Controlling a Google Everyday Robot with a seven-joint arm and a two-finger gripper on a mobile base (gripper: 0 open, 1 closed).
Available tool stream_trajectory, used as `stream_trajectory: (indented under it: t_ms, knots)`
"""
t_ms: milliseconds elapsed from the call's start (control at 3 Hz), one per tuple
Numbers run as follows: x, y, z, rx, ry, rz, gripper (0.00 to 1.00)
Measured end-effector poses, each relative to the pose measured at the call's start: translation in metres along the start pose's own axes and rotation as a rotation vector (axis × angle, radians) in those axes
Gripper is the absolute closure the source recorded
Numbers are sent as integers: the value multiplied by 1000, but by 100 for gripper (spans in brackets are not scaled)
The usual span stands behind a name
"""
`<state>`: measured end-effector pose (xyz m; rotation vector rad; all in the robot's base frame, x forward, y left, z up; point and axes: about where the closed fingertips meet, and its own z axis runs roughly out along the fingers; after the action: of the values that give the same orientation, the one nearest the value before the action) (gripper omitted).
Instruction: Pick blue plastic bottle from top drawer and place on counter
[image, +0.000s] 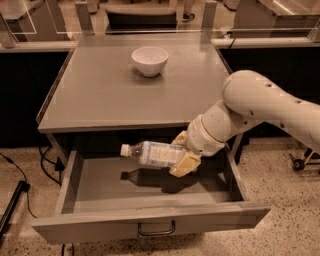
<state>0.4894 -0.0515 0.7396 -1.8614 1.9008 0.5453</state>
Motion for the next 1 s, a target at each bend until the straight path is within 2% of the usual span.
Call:
stream_trajectory:
  t_ms: [333,667,1000]
  knots:
    - [-15,-4,-20,21,18,-33,100]
    - [-38,-51,-78,74,96,-30,100]
    - [-38,-50,-77,73,96,-31,100]
